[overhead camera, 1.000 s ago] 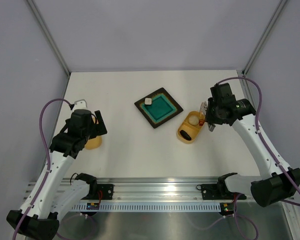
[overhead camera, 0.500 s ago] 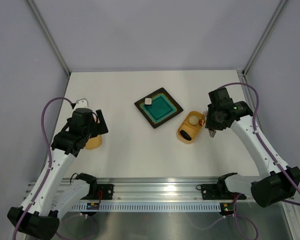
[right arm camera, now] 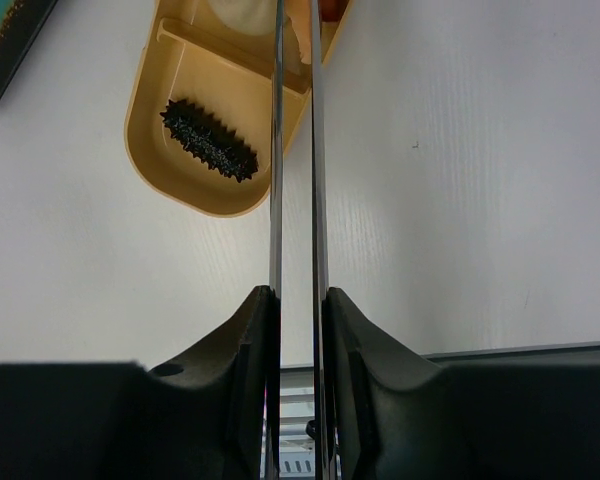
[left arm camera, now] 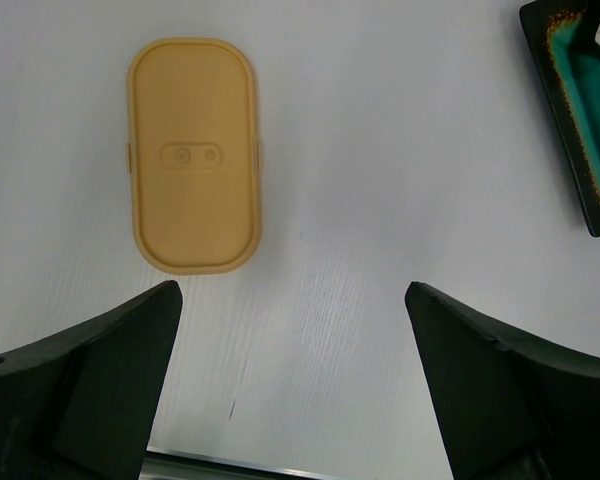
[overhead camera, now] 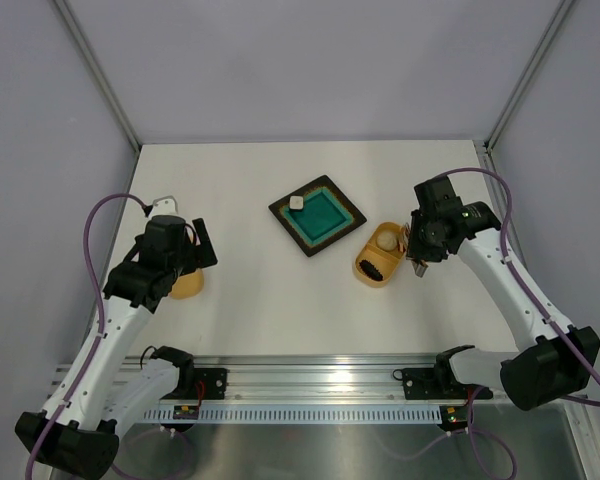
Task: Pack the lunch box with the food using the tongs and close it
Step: Place the fake food in the packing box.
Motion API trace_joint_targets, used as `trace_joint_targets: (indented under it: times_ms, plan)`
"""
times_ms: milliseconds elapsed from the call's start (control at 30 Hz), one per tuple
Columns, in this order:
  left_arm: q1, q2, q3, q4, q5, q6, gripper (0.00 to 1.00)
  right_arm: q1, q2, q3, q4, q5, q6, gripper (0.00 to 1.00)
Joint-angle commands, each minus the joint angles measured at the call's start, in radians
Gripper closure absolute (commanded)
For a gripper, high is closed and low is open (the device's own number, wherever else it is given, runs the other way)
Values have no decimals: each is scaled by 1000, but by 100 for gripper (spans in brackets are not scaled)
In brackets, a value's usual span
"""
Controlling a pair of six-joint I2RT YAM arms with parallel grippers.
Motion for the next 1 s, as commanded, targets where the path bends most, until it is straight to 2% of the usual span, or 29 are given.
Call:
trace_joint_targets:
  times_ms: [0,333,433,567,700,967]
  plan:
    - [-2,-4,-4,44,7,4,1,-3,3,-3,19,-25,0,100]
    - [0,-9,-7,43,5,5,1,-3,6,-3,19,-16,0,98]
    - [0,-9,-9,40,2,5,1,-5,6,0,22,-27,0,92]
    - [0,-13,-9,36,-1,4,1,-5,-5,13,25,-44,0,73]
    - [0,-15,-10,36,-1,2,1,-5,-14,27,20,-57,-1,64]
    - [0,-18,-10,33,-3,4,1,-3,-50,46,16,-21,0,64]
